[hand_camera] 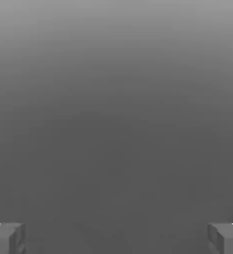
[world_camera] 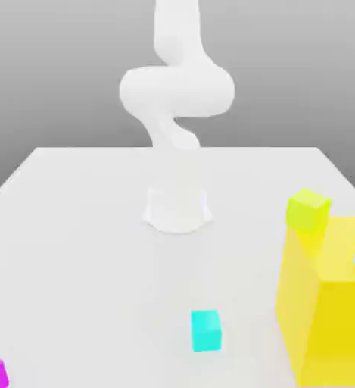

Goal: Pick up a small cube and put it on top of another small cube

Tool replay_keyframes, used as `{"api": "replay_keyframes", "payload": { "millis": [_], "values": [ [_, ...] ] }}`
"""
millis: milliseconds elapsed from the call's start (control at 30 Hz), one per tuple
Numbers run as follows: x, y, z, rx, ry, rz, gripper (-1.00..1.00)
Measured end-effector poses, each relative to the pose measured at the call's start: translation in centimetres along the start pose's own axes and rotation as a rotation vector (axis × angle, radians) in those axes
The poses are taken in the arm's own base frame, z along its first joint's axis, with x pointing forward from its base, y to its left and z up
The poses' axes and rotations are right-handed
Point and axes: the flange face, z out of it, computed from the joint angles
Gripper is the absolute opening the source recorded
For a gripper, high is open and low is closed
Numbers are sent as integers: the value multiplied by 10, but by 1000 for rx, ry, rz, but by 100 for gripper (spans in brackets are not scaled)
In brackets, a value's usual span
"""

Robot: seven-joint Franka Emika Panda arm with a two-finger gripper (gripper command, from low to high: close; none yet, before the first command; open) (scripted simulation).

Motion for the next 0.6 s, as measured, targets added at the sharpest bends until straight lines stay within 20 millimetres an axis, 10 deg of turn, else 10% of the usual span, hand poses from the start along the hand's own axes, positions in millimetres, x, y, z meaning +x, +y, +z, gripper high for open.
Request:
{"api": "replay_keyframes", "payload": {
  "millis": [300,600],
  "values": [
    [51,52,146,-148,-150,112,0],
    [75,148,279,-317,-258,233,0]
  ]
}}
